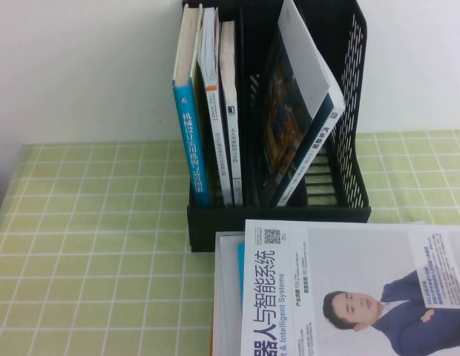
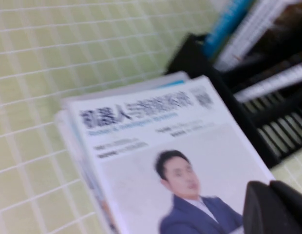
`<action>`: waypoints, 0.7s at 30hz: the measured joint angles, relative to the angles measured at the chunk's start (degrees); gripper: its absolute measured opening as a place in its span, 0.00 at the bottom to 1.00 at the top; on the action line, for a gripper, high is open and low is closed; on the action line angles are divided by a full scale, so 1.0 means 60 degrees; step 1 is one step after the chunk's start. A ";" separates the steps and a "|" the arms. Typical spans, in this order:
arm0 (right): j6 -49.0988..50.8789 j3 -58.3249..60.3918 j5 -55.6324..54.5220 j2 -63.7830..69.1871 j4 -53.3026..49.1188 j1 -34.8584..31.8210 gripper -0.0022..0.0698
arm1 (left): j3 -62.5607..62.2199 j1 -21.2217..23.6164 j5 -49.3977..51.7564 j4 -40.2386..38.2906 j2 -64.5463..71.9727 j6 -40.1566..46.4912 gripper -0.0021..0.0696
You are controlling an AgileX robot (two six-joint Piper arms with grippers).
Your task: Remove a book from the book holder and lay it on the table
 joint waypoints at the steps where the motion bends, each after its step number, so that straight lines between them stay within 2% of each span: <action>1: 0.0431 0.0323 -0.0079 -0.0240 -0.0390 0.0000 0.04 | 0.0080 0.0000 -0.0191 0.0019 0.0000 0.0000 0.03; 6: 0.1468 0.1437 0.0143 -0.1326 -0.1830 0.0000 0.04 | 0.0386 0.0000 -0.0780 0.0151 0.0000 0.0035 0.03; 21: 0.1565 0.2085 0.0721 -0.1550 -0.1968 0.0000 0.03 | 0.0386 0.0000 -0.0879 0.0171 0.0000 0.0035 0.03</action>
